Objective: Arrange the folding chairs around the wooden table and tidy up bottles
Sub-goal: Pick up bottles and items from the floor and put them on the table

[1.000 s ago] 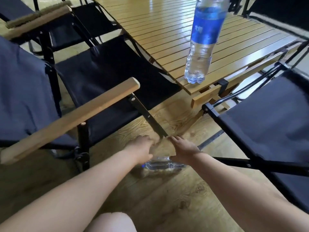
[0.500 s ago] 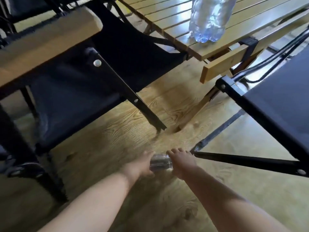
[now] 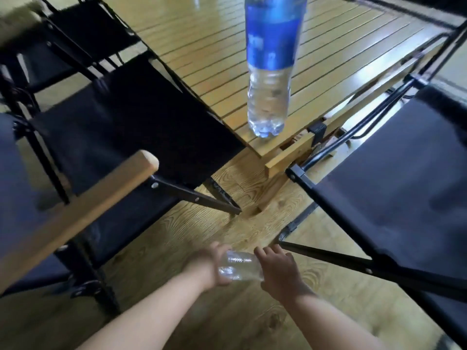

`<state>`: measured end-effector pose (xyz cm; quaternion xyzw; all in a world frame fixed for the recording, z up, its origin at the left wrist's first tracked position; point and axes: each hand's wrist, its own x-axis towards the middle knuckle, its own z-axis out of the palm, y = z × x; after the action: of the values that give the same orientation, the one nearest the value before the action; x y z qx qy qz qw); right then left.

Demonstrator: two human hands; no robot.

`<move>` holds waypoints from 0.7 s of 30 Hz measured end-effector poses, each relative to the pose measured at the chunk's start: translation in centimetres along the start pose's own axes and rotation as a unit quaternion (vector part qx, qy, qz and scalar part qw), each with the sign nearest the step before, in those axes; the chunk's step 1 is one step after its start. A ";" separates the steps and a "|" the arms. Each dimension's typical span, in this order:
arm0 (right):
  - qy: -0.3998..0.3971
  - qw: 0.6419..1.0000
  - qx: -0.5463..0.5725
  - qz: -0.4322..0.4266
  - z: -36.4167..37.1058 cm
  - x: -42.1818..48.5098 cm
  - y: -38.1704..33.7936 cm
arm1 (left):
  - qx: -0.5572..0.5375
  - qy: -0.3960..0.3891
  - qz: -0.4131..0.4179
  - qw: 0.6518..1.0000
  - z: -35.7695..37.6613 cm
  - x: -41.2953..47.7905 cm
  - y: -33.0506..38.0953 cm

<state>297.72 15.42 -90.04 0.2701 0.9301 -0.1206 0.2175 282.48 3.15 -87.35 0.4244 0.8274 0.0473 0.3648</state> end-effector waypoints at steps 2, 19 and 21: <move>-0.022 0.999 0.040 0.002 -4.1 -3.0 -0.2 | -0.066 -0.004 -0.004 0.998 -3.3 -3.4 2.2; 0.107 0.917 0.365 0.119 -40.2 -33.5 -3.3 | -0.467 0.052 0.072 0.880 -32.0 -32.1 23.8; 0.144 0.898 0.397 0.125 -43.5 -37.5 -3.8 | -0.498 0.022 0.113 0.860 -34.3 -35.0 26.5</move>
<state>309.34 10.26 -33.90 0.4630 0.7845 -0.4115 -0.0308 291.11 2.13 -32.36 0.2754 0.6481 0.5028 0.5013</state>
